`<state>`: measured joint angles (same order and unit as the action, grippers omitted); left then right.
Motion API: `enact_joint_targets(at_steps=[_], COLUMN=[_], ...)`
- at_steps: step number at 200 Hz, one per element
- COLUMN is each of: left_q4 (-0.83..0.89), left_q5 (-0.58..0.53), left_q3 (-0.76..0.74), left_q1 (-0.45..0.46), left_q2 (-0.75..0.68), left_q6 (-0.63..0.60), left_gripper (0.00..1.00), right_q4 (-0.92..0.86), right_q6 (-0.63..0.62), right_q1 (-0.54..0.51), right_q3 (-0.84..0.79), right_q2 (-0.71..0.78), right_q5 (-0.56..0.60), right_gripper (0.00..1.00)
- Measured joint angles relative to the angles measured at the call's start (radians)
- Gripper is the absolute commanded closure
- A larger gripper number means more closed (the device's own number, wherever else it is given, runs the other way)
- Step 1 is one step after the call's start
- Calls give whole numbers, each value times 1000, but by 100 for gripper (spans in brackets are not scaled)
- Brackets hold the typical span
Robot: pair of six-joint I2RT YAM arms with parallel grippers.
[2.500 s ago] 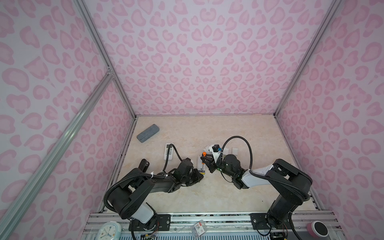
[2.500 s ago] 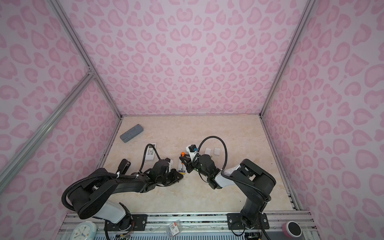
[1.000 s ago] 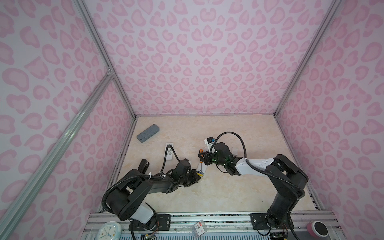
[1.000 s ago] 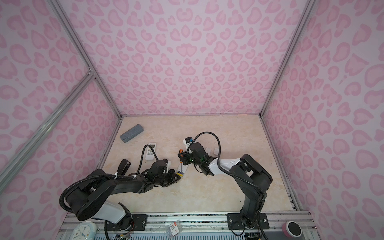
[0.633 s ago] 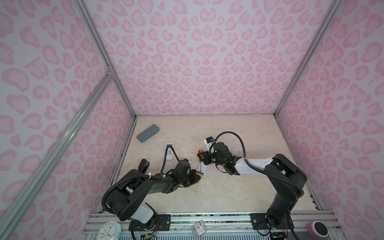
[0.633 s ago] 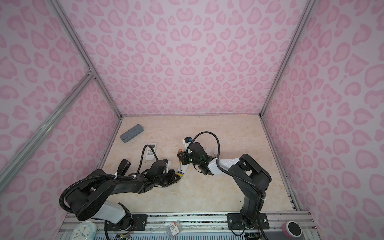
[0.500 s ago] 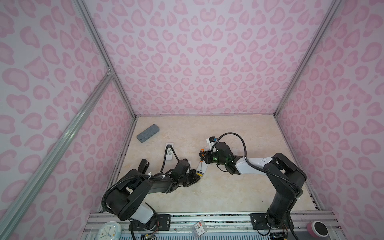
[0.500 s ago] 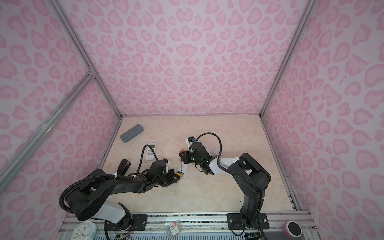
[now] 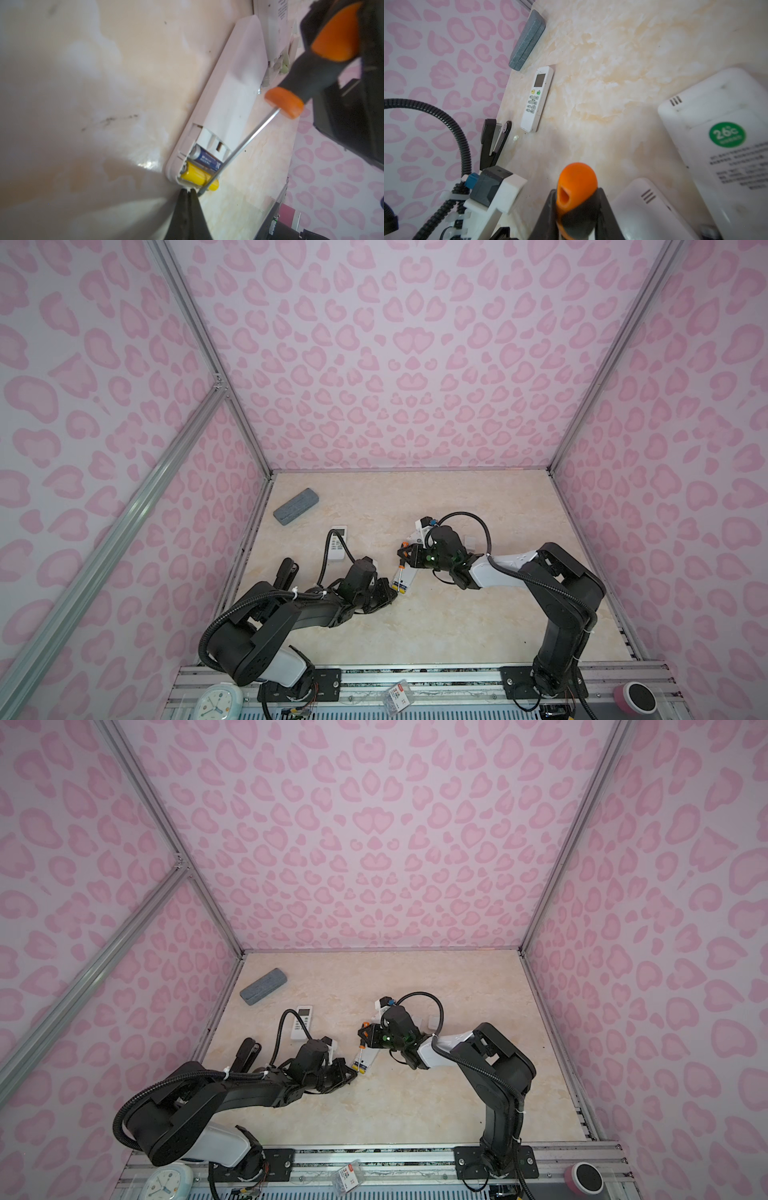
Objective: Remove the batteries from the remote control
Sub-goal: 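Lever the yellow battery out of the remote with the screwdriver tip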
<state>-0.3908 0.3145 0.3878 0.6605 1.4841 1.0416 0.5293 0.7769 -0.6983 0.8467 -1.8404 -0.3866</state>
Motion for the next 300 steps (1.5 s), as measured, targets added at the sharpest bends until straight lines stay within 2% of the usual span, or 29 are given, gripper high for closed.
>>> enact_joint_targets(at_steps=[60,122,183,300], left_q4=[0,0,0,-2], left_q5=[0,0,3,4], left_q3=[-4,-4,-4,-7], left_q1=[-2,-5,-6,-6], left_q2=[-15,-35,-29,-9], left_q6=[0,0,1,1], left_gripper=[96,96,96,96], right_q4=[48,56,72,138], right_q6=[-13,-195,-378,-517], right_q1=[-14,-75,-125,-193], right_q3=[-40,-58,-69,-95], right_q2=[57,140,157,130], right_q5=[27,153,240,291], right_gripper=[100,100,100,100])
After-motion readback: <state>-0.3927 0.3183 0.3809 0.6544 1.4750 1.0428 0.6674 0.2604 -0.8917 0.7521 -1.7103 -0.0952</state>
